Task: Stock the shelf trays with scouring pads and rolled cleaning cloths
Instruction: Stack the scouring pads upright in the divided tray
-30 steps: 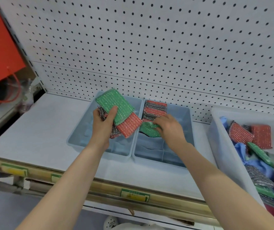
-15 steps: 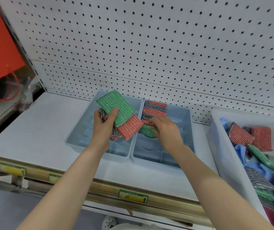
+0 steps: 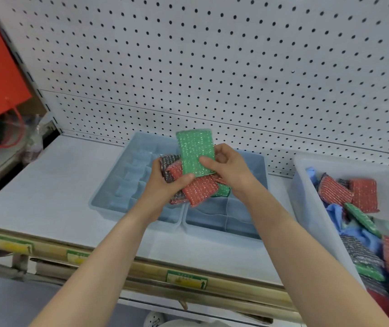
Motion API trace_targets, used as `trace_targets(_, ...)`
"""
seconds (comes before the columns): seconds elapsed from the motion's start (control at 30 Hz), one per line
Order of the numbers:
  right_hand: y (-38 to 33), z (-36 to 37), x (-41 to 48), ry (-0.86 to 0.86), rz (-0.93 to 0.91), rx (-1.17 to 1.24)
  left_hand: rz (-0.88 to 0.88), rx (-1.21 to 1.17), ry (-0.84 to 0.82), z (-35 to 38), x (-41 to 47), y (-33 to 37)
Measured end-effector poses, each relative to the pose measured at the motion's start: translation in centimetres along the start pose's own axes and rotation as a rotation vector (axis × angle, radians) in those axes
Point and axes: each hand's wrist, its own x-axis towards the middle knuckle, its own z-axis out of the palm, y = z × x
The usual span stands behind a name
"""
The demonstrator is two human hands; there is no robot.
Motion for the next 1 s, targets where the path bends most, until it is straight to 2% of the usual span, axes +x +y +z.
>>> trace_targets(0.07, -0.2, -0.5, -0.4, 0.016, 0.025, 0.080, -0.013, -0.020, -0.014, -0.5, -0.2, -0.5)
trace_targets(0.13, 0.3, -1.3, -0.7, 0.106, 0.013, 0.031, -0.018, -0.037, 0.043, -0.7, -0.2, -0.8)
trace_targets(0.23, 1.9, -2.7, -1.3, 0.227, -0.109, -0.449, -0.006, -0.052, 0.197, -1.2, 0.0, -1.1)
trace_targets(0.33, 3.6, -3.5, -2.5, 0.177, -0.259, -0.803, 0.012, -0.103, 0.322, -1.9, -0.1, -1.0)
trace_targets(0.43, 4.9, -3.1, -3.4, 0.158, -0.419, -1.089, 0.034, -0.107, 0.366, -2.5, -0.5, -0.7)
trace_targets(0.53, 5.2, -2.8, -3.3, 0.205, -0.510, -1.134, 0.048, -0.097, 0.370, -2.7, -0.8, -0.6)
trace_targets(0.6, 4.6, -2.7, -3.2, 0.208, -0.473, -1.165, 0.053, -0.088, 0.376, -2.7, -0.9, -0.6)
trace_targets(0.73, 4.3, -2.8, -2.9, 0.029, -0.331, -1.296, 0.048, -0.086, 0.378, -2.7, -0.9, -0.8)
trace_targets(0.8, 4.7, -2.1, -2.8, -0.005, -0.331, -1.275, 0.049, -0.075, 0.369, -2.5, -0.9, -0.8)
trace_targets(1.0, 6.4, -1.4, -2.2, 0.146, -0.470, -1.134, 0.055, -0.040, 0.323, -1.9, -0.9, -0.7)
